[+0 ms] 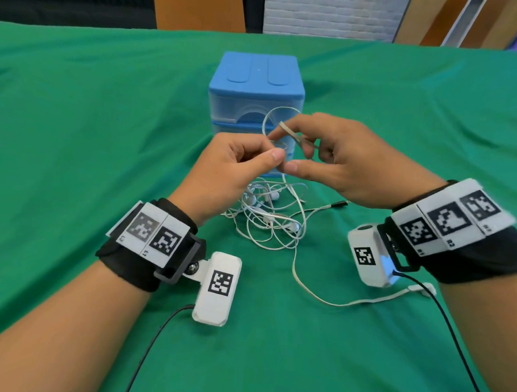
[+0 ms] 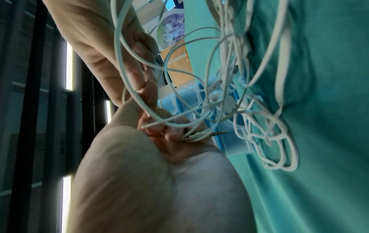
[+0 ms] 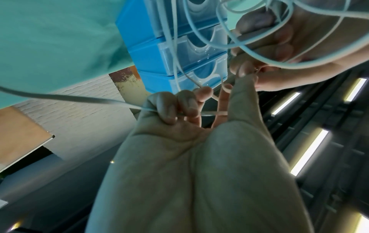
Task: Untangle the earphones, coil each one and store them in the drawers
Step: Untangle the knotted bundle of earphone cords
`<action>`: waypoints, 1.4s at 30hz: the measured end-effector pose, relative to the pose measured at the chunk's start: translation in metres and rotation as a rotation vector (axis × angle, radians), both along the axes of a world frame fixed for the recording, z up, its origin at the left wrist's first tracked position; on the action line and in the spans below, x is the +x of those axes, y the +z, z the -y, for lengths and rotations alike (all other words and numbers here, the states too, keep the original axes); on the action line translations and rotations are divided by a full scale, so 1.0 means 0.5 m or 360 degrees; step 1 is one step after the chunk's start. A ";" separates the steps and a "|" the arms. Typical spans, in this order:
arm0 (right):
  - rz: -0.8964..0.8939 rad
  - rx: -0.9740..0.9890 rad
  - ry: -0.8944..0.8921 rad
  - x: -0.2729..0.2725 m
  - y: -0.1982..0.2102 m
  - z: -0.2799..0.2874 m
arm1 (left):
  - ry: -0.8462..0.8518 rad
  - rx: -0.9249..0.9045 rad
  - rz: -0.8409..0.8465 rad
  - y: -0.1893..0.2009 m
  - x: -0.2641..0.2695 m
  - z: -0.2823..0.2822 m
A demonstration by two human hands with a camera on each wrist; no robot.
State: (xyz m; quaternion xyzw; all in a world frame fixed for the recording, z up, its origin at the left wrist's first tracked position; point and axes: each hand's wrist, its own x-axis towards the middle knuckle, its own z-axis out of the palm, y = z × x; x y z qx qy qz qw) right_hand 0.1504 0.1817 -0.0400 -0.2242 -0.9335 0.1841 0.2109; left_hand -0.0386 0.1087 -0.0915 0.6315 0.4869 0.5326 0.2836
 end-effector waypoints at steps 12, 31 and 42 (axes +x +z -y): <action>-0.0806 -0.0065 -0.0445 0.048 0.040 -0.042 | 0.0032 -0.0039 -0.0004 0.003 0.001 0.005; 0.0173 -0.0048 -0.0886 0.124 0.048 -0.073 | -0.0276 -0.0400 -0.1168 0.011 0.008 0.021; 0.0096 0.0259 -0.1101 0.127 0.052 -0.061 | -0.0177 -0.0620 -0.1259 -0.004 -0.002 0.011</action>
